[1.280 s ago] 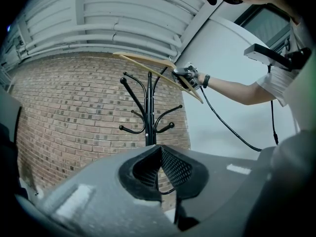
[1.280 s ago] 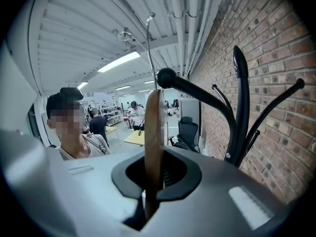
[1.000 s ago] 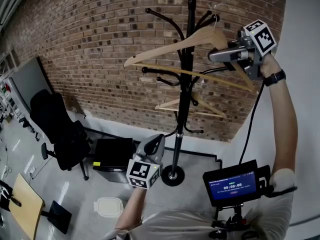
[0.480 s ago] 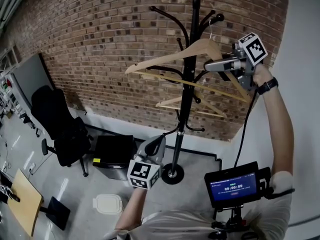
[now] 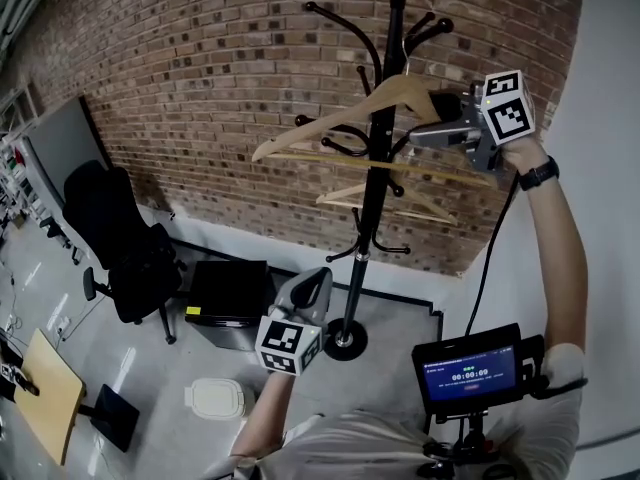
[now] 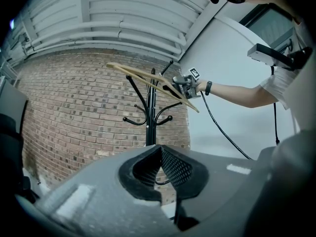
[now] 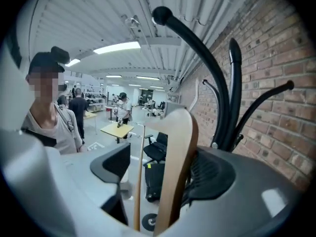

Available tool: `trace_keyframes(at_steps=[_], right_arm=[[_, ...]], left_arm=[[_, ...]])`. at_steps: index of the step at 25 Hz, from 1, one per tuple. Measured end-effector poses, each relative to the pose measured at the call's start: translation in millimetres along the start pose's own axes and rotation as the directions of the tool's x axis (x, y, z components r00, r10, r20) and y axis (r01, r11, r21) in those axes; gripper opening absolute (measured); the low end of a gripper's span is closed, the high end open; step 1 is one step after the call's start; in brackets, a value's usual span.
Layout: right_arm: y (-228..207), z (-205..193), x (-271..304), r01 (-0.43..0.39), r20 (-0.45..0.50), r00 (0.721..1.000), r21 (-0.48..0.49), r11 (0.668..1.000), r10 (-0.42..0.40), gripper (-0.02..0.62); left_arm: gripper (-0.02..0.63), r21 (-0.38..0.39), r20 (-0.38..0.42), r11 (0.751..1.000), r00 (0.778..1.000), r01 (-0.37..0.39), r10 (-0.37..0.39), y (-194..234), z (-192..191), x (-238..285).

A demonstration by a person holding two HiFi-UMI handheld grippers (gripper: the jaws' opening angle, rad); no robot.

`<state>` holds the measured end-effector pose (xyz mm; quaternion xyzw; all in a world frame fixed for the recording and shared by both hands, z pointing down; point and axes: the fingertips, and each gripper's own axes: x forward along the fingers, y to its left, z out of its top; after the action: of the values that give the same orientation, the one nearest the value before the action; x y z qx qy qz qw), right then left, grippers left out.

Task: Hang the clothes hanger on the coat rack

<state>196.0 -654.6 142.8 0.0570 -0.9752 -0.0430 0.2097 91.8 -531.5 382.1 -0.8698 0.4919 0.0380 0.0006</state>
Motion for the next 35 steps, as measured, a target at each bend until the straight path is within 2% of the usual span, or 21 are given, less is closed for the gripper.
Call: trace_keyframes(at_steps=[3,5,10,15,20,22,24,26,28,29,30,32,33,35], right_arm=[[-12.7,-12.3,-5.5,0.121,-0.051,0.991,-0.091,0.988,-0.126,0.438],[-21.2,-20.2,-11.3,0.204,-0.074,0.973,-0.155,0.967,-0.217,0.456],[-21.8,-10.6,-40.1,0.376,0.046,0.925,-0.234,0.897,-0.376,0.454],[-5.0,-6.5,-68.1,0.475,0.167,0.879,-0.218,0.852,-0.447,0.427],[22.0,-33.3,-85.5,0.539,0.238,0.834,-0.159,0.827,-0.498,0.361],[33.8,-47.0,-88.1,0.574,0.259,0.808,-0.147,0.806,-0.529,0.336],[50.2,-56.6,-90.1,0.628,0.3,0.765,-0.144,0.765,-0.571,0.265],[72.2,-61.6,-92.0,0.679,0.367,0.707,-0.115,0.725,-0.604,0.228],[95.0,-64.9,-94.1,0.734,0.44,0.629,-0.065,0.676,-0.641,0.109],[103.3,-68.7,-95.0,0.766,0.469,0.579,-0.035,0.641,-0.667,0.04],[108.5,-75.0,-94.8,0.798,0.485,0.527,0.0,0.603,-0.698,0.005],[111.7,-95.4,-89.4,0.846,0.472,0.436,0.076,0.528,-0.766,0.005],[113.4,-107.6,-83.8,0.86,0.451,0.404,0.11,0.498,-0.796,0.005],[121.3,-128.7,-68.0,0.873,0.405,0.368,0.158,0.461,-0.837,0.005]], left_arm=[[0.002,-0.003,0.0,1.0,1.0,0.005,-0.005,-2.7,0.1,-2.2],[0.002,-0.005,-0.001,1.0,1.0,0.013,-0.013,-5.6,-0.3,-2.9],[0.002,-0.01,-0.01,0.999,0.999,0.051,-0.051,-19.4,-5.5,-0.4],[0.002,-0.014,-0.022,0.996,0.995,0.093,-0.093,-31.2,-9.4,3.0],[0.002,-0.012,-0.024,0.992,0.991,0.128,-0.128,-41.9,-8.6,9.5],[0.003,-0.01,-0.019,0.991,0.99,0.137,-0.137,-42.5,-5.9,12.5],[0.002,-0.009,-0.012,0.989,0.989,0.146,-0.146,-42.6,-2.8,14.1],[0.002,-0.008,-0.008,0.987,0.987,0.159,-0.159,-44.1,-0.1,15.1],[0.003,-0.005,0.0,0.986,0.986,0.164,-0.164,-45.1,3.5,15.9],[0.002,0.002,0.01,0.988,0.988,0.154,-0.154,-43.9,6.4,15.7],[0.002,0.014,0.025,0.991,0.991,0.135,-0.135,-41.5,10.0,15.3],[0.002,0.039,0.054,0.995,0.994,0.095,-0.097,-37.7,16.7,14.5],[0.002,0.044,0.064,0.995,0.994,0.086,-0.089,-37.5,18.0,14.1],[0.002,0.043,0.07,0.995,0.993,0.087,-0.09,-38.2,17.0,13.9]])
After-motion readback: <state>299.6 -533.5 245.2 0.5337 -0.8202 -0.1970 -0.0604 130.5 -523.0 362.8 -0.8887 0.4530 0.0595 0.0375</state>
